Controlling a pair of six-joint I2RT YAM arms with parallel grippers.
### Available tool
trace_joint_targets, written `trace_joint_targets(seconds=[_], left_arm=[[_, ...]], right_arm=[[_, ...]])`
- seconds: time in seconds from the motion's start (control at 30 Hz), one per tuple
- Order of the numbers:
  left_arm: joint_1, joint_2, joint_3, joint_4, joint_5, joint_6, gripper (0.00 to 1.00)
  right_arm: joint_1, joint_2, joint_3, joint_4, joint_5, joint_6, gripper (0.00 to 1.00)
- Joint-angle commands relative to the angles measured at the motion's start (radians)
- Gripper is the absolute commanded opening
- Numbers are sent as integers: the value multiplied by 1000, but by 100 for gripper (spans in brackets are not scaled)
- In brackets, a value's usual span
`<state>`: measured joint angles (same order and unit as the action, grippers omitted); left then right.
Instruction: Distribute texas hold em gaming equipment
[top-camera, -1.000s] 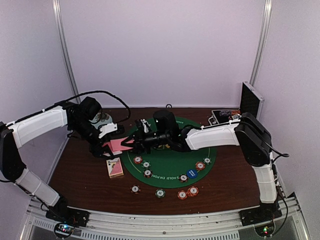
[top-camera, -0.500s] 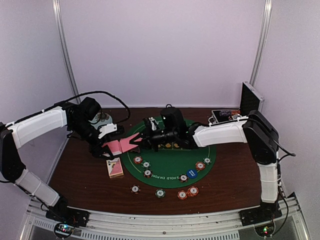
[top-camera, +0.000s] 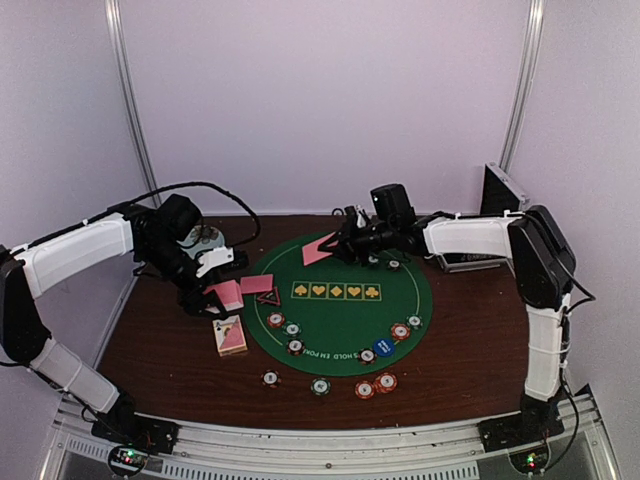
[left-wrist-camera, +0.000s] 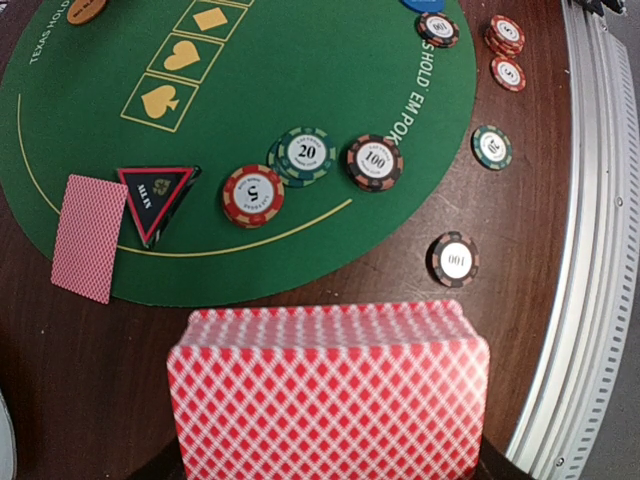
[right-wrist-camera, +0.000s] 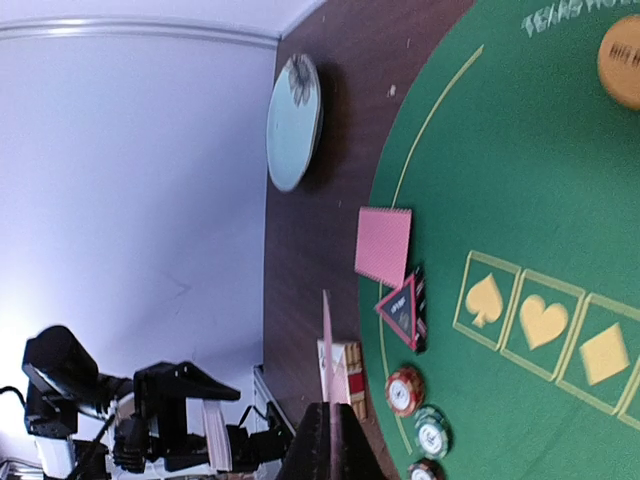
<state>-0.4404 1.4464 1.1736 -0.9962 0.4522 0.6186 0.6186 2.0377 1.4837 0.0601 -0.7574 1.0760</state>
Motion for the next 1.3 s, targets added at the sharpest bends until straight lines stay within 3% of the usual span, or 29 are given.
trace_joint_targets(seconds=[0.0, 0.33, 0.7, 0.8, 0.97, 1.27], left_arm=[[-3, -26, 6, 15, 17, 11, 0], [-3, -36, 8, 12, 22, 8, 0], [-3, -40, 1, 10, 28, 4, 0], [-3, -42, -2, 7, 30, 2, 0], [-3, -47, -8, 5, 32, 4, 0], [-3, -54, -10, 3, 34, 0, 0]], right_arm=[[-87, 60, 162, -231, 59, -185, 5], [-193, 315, 511, -461, 143, -293, 7], [-197, 468, 681, -476, 156, -280, 12], [-197, 485, 703, -493, 168, -294, 20], [-194, 464, 711, -558, 220, -355, 45], [-202, 378, 725, -657, 308, -452, 60]])
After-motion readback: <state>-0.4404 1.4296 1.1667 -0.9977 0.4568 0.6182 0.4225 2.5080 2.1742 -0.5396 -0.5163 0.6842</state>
